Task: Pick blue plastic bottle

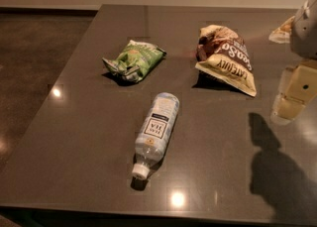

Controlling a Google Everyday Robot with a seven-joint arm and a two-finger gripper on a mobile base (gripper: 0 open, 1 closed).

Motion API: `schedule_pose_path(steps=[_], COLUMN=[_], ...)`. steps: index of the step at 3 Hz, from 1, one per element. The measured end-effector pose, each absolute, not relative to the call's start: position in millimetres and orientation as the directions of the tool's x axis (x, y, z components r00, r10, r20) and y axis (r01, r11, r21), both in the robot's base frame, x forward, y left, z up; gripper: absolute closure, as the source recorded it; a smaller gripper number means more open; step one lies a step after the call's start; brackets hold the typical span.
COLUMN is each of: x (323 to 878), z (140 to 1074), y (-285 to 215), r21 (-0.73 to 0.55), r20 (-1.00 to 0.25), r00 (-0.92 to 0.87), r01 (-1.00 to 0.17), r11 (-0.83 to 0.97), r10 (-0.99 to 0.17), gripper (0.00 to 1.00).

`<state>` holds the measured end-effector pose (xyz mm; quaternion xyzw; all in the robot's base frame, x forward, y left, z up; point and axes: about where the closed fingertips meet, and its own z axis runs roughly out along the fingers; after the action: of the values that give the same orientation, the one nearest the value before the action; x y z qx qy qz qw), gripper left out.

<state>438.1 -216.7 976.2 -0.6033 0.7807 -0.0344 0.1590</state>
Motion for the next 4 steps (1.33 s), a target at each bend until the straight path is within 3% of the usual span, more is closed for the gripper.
schedule_pose_path(steps=[2,4], x=[440,444], z=[978,954], y=[-196,-116], r21=[-0.247,-0.254], r20=[-0.204,-0.2], r00=[-0.15,0.13], r01=[-0.948,-0.964], r11=[0.199,-0.077], r10=[-0.967,-0.971], gripper=[0.0,0.0])
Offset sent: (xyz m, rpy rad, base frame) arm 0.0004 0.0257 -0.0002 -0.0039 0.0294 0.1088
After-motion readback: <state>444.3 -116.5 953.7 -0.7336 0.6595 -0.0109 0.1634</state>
